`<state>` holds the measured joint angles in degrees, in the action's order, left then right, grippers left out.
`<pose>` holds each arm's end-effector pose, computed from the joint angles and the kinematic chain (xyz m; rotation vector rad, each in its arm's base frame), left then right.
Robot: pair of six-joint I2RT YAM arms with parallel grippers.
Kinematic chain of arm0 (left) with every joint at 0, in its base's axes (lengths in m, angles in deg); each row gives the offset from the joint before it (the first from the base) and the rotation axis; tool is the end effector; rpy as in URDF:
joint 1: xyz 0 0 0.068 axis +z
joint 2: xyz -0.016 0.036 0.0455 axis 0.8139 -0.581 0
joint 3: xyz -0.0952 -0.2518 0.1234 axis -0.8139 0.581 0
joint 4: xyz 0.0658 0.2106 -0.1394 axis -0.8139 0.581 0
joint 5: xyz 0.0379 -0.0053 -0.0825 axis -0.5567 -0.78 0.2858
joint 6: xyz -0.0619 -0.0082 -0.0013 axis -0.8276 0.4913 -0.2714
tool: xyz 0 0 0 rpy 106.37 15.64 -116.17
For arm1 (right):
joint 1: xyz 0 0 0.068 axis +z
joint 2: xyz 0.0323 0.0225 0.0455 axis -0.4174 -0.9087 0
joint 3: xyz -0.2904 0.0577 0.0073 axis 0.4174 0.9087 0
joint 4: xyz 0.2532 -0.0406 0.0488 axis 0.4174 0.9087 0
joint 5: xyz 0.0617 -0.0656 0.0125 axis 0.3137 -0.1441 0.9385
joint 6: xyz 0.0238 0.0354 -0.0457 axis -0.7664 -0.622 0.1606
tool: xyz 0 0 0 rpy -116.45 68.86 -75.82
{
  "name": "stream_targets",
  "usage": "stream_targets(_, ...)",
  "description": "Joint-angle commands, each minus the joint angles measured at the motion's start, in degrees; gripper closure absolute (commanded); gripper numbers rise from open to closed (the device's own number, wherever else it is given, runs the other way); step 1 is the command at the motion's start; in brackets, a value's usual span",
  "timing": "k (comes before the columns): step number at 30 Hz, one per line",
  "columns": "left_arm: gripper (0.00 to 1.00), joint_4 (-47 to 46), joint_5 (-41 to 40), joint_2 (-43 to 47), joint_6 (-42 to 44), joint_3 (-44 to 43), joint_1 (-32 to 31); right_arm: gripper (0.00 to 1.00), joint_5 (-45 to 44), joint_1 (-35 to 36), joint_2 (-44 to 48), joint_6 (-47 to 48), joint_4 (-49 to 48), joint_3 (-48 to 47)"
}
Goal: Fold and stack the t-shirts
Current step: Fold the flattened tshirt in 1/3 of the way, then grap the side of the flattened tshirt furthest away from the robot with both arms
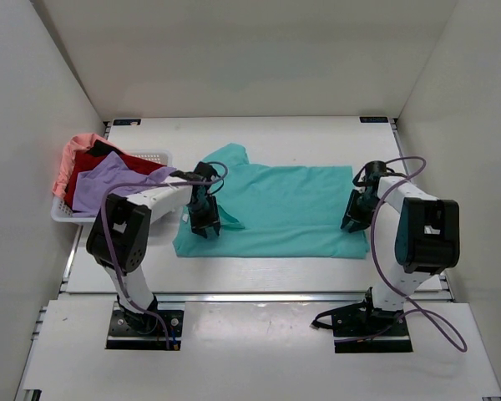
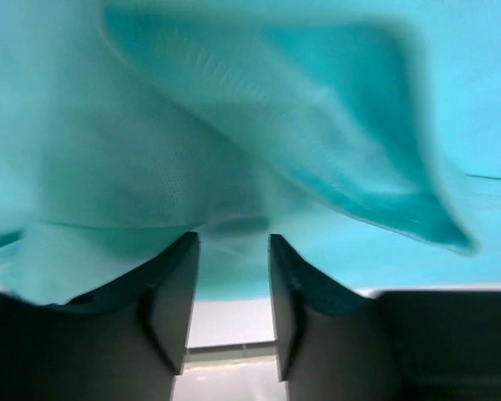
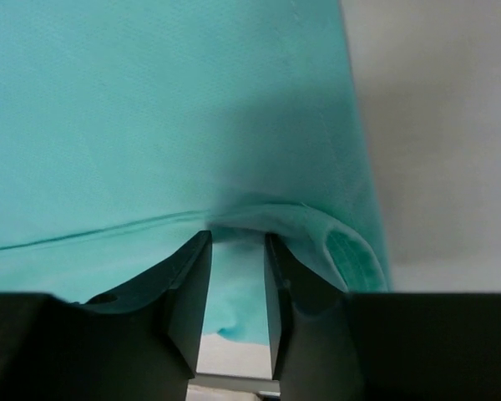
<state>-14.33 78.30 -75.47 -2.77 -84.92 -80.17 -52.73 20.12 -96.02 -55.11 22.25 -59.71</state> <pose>0.2858 -0.1418 0.1729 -0.2762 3.0574 -0.2084 0.3086 -0.0166 0.1735 0.5532 2.9013 0.2789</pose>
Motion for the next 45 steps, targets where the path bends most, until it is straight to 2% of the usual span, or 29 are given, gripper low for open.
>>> stream_targets(1,0.47,3.6,-1.8,3.0,3.3,-10.3,0.9,0.69,-2.6,-0.9,2.8,1.4,3.5,-2.9)
stream_targets(3,0.42,3.6,-0.6,2.9,3.8,-18.9,1.8,0.67,-2.9,-0.7,4.0,1.1,4.7,-7.7)
stream_targets(7,0.44,1.3,1.2,-2.2,3.5,-31.1,5.7,0.65,-1.2,-0.3,5.4,-0.1,4.1,-13.5)
stream_targets(10,0.49,4.0,-2.9,-10.4,4.8,-40.9,8.3,0.65,-0.7,-0.3,5.3,-1.2,2.6,-15.4)
stream_targets(15,0.49,6.1,-8.9,-23.9,7.0,-53.1,10.3,0.64,-0.4,0.5,3.1,-1.2,-0.3,-16.9)
stream_targets(23,0.46,5.1,-16.0,-38.7,11.4,-68.6,11.5,0.63,0.1,0.2,-4.3,-0.1,0.1,-22.4)
stream_targets(26,0.42,5.0,-17.1,-41.5,11.9,-70.3,12.6,0.63,-0.3,0.2,-6.4,0.2,-0.2,-23.9)
stream_targets(31,0.41,4.9,-16.4,-43.0,12.1,-70.5,14.1,0.63,-0.6,0.4,-10.3,0.0,0.2,-26.8)
stream_targets(41,0.38,3.1,-12.5,-45.4,12.2,-72.1,14.4,0.61,-3.6,0.5,-18.0,0.6,3.6,-36.9)
stream_targets(45,0.37,1.8,-9.3,-45.8,12.1,-71.1,13.6,0.61,-3.5,-0.3,-18.9,0.0,2.5,-36.3)
